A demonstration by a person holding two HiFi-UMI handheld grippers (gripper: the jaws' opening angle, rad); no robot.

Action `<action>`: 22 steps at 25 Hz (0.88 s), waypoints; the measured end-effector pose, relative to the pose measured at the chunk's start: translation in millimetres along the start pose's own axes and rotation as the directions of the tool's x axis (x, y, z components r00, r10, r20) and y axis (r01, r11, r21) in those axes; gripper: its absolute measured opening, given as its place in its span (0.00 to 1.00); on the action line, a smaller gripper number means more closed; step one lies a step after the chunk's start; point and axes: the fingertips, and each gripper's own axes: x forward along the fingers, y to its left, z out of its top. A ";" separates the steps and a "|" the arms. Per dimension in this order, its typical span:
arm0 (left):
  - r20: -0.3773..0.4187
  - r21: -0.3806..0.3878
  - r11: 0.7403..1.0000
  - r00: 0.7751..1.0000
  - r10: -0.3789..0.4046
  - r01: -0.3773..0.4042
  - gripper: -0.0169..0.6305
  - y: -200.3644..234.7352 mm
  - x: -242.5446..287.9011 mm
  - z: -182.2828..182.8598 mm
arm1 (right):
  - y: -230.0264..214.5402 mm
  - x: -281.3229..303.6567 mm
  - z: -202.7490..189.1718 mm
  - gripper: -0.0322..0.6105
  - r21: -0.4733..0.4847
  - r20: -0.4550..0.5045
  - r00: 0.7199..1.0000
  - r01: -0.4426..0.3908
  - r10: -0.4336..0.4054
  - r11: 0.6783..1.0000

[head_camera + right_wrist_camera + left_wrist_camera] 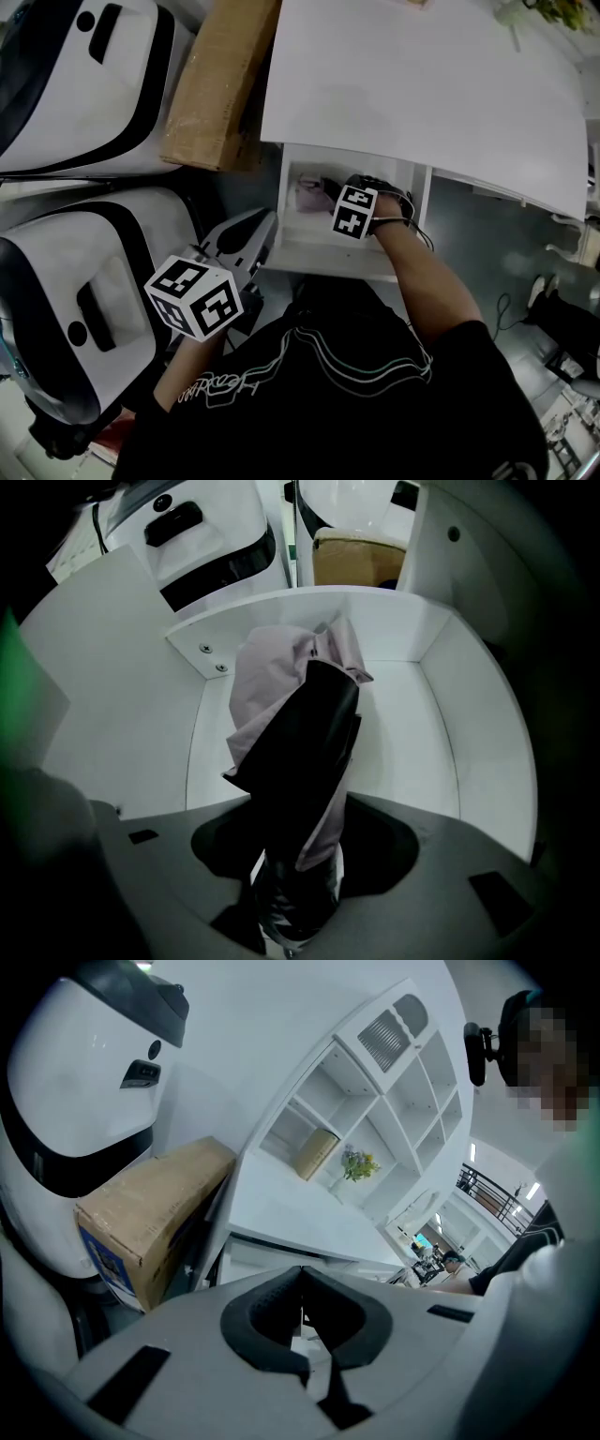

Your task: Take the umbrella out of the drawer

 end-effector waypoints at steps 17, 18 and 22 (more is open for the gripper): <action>0.074 0.069 0.995 0.995 -0.071 0.066 0.05 -54.8 -74.7 -16.2 | 28.1 -142.2 14.4 0.39 0.153 0.170 0.943 0.262 -0.286 0.953; 0.079 0.079 0.994 0.994 -0.079 0.073 0.05 -61.7 -80.7 -17.7 | 32.3 -153.8 12.3 0.39 0.172 0.181 0.933 0.282 -0.311 0.944; 0.103 0.112 0.989 0.988 -0.112 0.100 0.05 -88.3 -105.0 -22.7 | 49.0 -208.0 6.5 0.39 0.225 0.218 0.876 0.383 -0.429 0.896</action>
